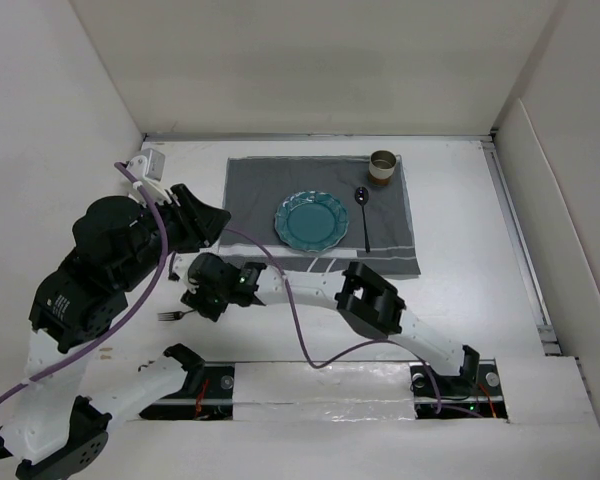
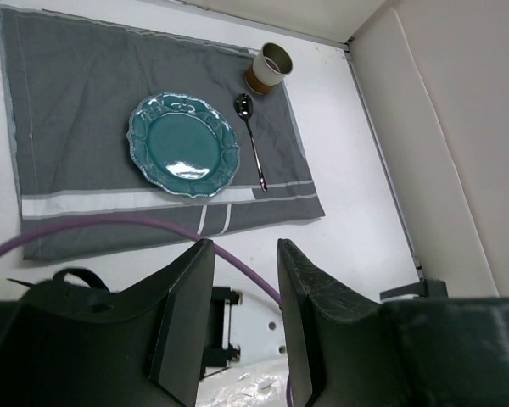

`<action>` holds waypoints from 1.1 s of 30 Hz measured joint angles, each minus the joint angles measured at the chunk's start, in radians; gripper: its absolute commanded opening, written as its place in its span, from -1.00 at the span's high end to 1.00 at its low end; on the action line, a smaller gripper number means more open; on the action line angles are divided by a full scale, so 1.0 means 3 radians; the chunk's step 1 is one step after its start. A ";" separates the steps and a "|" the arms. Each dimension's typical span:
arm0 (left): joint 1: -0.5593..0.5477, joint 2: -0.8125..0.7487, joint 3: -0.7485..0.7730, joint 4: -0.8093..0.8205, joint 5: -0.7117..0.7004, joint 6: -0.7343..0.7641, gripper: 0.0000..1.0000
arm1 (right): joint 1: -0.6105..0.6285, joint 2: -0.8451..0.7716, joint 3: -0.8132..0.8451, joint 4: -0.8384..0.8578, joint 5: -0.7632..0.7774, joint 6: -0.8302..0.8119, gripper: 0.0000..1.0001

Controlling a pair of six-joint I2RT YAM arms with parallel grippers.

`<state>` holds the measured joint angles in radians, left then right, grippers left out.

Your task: Set the dinner table for one person

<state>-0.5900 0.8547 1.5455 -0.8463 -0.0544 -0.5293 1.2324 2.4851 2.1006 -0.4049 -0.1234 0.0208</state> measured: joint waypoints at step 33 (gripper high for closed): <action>0.0000 -0.0008 -0.0182 0.0210 -0.0601 -0.0033 0.36 | -0.0441 -0.0827 -0.0599 0.0282 0.1535 0.1241 1.00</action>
<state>-0.5900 0.8524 1.4910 -0.7834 -0.2348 -0.5392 1.1000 2.2372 1.9209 -0.3202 0.3370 0.3931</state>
